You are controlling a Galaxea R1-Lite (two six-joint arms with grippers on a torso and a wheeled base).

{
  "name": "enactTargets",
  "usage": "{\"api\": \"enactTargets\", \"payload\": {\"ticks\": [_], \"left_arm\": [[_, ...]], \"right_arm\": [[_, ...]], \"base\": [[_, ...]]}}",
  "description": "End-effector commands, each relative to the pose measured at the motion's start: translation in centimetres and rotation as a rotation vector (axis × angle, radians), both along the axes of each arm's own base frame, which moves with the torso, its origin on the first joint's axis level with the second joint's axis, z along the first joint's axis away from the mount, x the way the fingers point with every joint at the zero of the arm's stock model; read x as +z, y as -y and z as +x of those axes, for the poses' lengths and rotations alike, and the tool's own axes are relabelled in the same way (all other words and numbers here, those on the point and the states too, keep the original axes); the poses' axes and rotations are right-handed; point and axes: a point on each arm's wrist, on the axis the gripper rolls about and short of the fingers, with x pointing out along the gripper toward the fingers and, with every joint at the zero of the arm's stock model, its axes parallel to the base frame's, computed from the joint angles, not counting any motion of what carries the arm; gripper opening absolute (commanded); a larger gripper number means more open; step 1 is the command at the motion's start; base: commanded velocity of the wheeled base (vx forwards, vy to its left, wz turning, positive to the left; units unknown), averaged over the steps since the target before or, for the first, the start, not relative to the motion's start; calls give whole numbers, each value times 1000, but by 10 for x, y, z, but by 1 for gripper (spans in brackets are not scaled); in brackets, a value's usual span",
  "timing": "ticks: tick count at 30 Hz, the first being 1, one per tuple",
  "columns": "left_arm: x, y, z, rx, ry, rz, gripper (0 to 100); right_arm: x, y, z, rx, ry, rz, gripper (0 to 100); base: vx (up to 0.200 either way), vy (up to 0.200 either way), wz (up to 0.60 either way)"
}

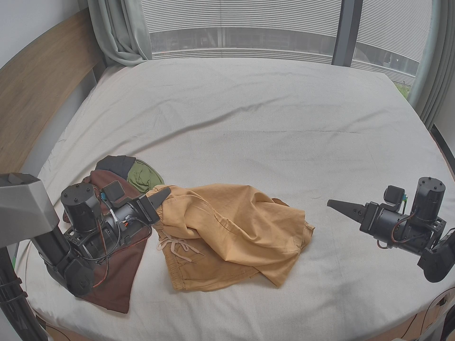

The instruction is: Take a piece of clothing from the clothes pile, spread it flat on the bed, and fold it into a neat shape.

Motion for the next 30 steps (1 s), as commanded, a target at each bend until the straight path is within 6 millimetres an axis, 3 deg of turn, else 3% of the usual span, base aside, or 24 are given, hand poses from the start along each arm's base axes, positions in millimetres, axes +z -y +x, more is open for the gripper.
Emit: {"api": "enactTargets", "payload": {"ticks": [1, 16, 30], "left_arm": [[-1, -4, 2, 12, -4, 1, 0], [-2, -11, 4, 12, -9, -3, 0], [-7, -11, 6, 12, -24, 2, 0]], "right_arm": [[-17, -1, 2, 3, -52, -13, 100], [-50, -17, 15, 33, -130, -1, 100], [-105, -32, 24, 43, -220, -22, 100]], "base": [[0, 0, 0], [0, 0, 0], [0, 0, 0]]}}
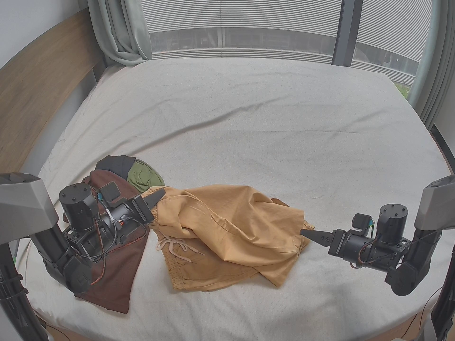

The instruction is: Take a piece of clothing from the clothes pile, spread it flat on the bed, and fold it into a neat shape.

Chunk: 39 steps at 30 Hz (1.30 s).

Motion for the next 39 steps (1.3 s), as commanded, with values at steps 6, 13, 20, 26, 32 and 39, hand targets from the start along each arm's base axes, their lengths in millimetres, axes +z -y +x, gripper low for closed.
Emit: {"api": "enactTargets", "payload": {"ticks": [6, 13, 20, 26, 32, 39], "left_arm": [[-3, -1, 2, 3, -8, 2, 0], [0, -2, 4, 12, 5, -2, 0], [0, -3, 4, 14, 5, -2, 0], [0, -3, 4, 15, 5, -2, 0], [0, -3, 4, 15, 6, -2, 0], [1, -3, 4, 15, 11, -3, 0]], "right_arm": [[-35, -11, 3, 7, -96, -35, 100], [-45, -14, 12, 6, -102, -36, 100], [-59, -20, 26, -6, -120, -11, 100], [-67, -28, 31, 13, -117, -9, 100], [-70, -35, 35, 21, -111, 3, 100], [-62, -41, 37, 21, -117, 55, 100]], "base": [[0, 0, 0], [0, 0, 0], [0, 0, 0], [0, 0, 0], [0, 0, 0], [0, 0, 0]]}}
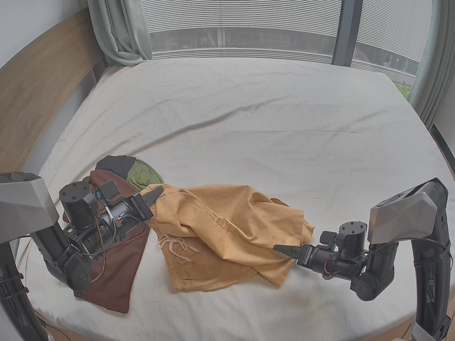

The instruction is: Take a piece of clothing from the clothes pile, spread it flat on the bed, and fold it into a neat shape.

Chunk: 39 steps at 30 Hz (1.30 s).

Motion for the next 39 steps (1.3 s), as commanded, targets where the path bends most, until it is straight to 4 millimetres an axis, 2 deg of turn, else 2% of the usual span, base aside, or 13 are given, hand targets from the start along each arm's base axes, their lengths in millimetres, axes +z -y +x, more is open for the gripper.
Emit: {"api": "enactTargets", "payload": {"ticks": [1, 6, 15, 32, 39], "left_arm": [[1, 0, 0, -1, 3, -1, 0], [2, 0, -1, -1, 8, -2, 0], [1, 0, 0, -1, 2, -1, 0], [0, 0, 0, -1, 2, -1, 0], [1, 0, 2, 2, 9, -3, 0]], "right_arm": [[6, -5, 0, 9, 6, 24, 100], [25, -3, -3, -1, 30, 59, 100], [55, 6, -18, 5, 66, 83, 100], [53, 9, -34, 145, -5, 118, 100], [53, 2, -28, 166, 19, 128, 100]], "base": [[0, 0, 0], [0, 0, 0], [0, 0, 0], [0, 0, 0], [0, 0, 0]]}}
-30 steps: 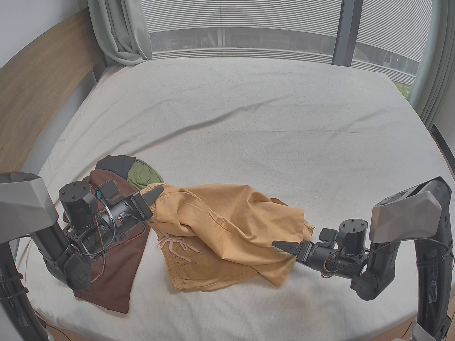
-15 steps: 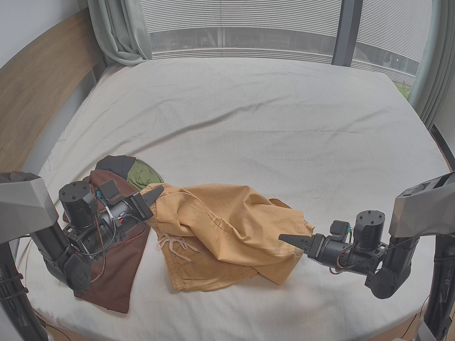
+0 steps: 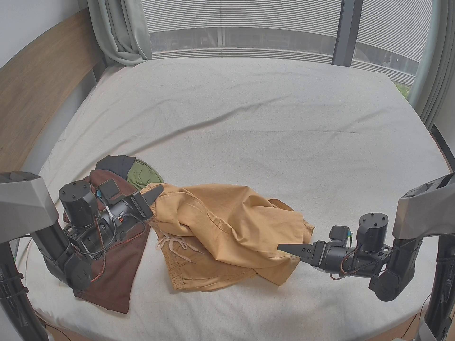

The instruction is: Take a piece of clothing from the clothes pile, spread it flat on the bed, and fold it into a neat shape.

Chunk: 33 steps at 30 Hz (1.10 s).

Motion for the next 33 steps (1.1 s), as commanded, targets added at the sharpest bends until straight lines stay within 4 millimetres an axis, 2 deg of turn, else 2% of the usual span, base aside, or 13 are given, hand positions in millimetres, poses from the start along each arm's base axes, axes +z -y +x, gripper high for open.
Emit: {"api": "enactTargets", "payload": {"ticks": [1, 9, 14, 21, 33], "left_arm": [[1, 0, 2, 3, 5, -3, 0], [1, -3, 2, 11, 5, -3, 0], [1, -3, 2, 11, 6, -2, 0], [2, -3, 2, 11, 9, -2, 0], [1, -3, 2, 11, 6, -3, 0]], "right_arm": [[3, -5, 6, 8, 28, 12, 100], [5, -8, 10, 13, 48, 21, 100], [5, -18, 7, 45, 50, 21, 100], [-12, -29, 6, 69, 19, -1, 100], [-15, -32, 5, 92, 43, -27, 100]], "base": [[0, 0, 0], [0, 0, 0], [0, 0, 0], [0, 0, 0], [0, 0, 0]]}}
